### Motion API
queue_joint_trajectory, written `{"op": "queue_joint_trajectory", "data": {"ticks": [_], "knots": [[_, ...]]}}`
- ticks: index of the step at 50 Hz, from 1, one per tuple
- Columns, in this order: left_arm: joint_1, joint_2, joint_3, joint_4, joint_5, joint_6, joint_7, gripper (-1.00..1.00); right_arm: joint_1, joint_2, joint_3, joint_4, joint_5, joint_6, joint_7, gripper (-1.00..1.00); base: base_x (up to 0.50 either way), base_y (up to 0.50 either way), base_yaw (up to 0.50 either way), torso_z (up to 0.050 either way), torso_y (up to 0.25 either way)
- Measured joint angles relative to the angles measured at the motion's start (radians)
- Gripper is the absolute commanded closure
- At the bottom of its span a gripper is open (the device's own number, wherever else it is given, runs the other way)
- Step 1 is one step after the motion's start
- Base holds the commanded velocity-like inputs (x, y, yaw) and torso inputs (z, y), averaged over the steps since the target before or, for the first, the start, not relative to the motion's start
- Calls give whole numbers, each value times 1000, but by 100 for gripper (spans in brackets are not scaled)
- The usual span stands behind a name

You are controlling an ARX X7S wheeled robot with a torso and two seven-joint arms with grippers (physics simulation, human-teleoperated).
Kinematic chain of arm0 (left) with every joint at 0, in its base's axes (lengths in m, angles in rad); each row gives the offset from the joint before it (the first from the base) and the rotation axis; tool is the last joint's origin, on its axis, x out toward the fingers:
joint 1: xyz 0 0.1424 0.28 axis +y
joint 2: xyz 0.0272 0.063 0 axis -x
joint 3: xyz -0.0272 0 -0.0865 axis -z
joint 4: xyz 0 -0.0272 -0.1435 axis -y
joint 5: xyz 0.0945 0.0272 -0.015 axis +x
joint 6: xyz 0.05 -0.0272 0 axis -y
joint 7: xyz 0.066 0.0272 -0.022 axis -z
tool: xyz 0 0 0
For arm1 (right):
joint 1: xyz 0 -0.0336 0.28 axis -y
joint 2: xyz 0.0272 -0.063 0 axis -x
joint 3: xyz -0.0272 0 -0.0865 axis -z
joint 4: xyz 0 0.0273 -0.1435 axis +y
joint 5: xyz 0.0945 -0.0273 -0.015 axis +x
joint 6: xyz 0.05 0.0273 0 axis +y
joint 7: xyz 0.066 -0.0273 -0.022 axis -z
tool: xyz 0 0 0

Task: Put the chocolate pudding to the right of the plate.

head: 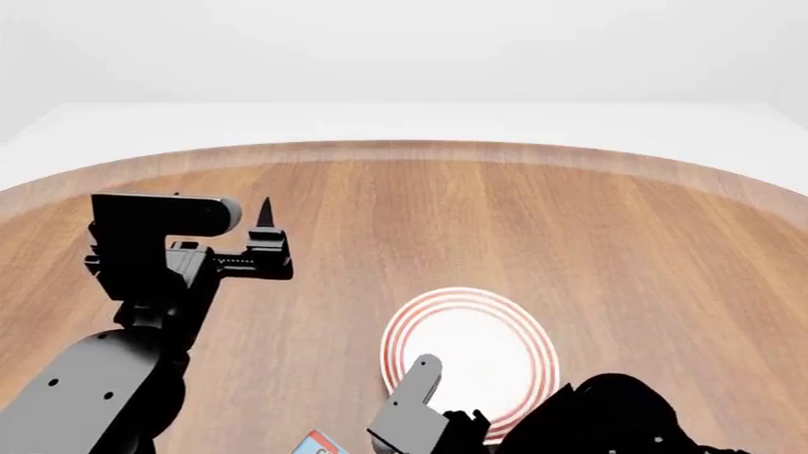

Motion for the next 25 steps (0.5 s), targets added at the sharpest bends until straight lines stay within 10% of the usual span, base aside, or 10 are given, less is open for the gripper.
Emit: {"op": "queue_joint_trajectory", "data": {"ticks": [25], "knots": [[6, -7, 0, -3, -10, 10, -6, -100, -8, -17, -95, 84, -161, -33, -175, -100, 0, 0, 0, 0, 0]]}}
